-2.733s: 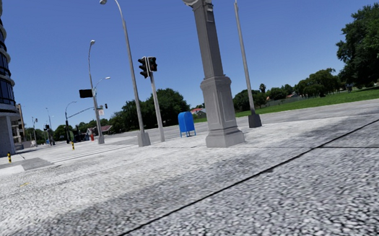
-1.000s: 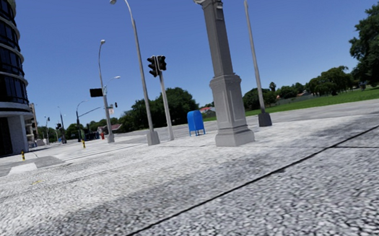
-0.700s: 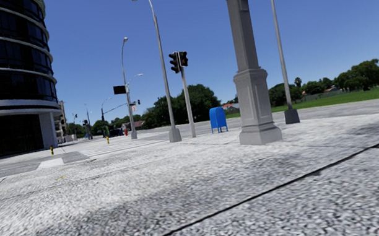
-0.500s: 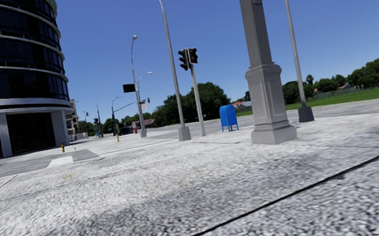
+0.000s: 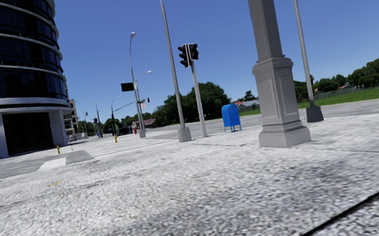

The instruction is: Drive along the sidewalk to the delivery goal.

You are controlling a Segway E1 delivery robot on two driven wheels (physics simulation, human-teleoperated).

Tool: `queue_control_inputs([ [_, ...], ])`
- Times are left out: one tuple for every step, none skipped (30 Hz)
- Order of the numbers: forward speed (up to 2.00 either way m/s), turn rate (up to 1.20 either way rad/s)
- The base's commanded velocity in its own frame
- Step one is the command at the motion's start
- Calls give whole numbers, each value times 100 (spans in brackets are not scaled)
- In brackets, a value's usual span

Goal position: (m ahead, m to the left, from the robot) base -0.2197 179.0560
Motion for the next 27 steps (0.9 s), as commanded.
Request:
queue_control_inputs([
  [131, 0],
  [133, 4],
  [133, 6],
  [133, 6],
  [135, 6],
  [138, 6],
  [144, 6],
  [144, 6],
  [146, 6],
  [147, 10],
  [147, 13],
  [147, 13],
  [147, 20],
  [148, 24],
  [149, 26],
  [149, 26],
  [151, 27],
  [152, 27],
  [152, 27],
  [153, 27],
  [153, 27],
  [155, 27],
  [155, 27],
  [165, 27],
  [173, 27],
  [178, 27],
  [178, 27],
])
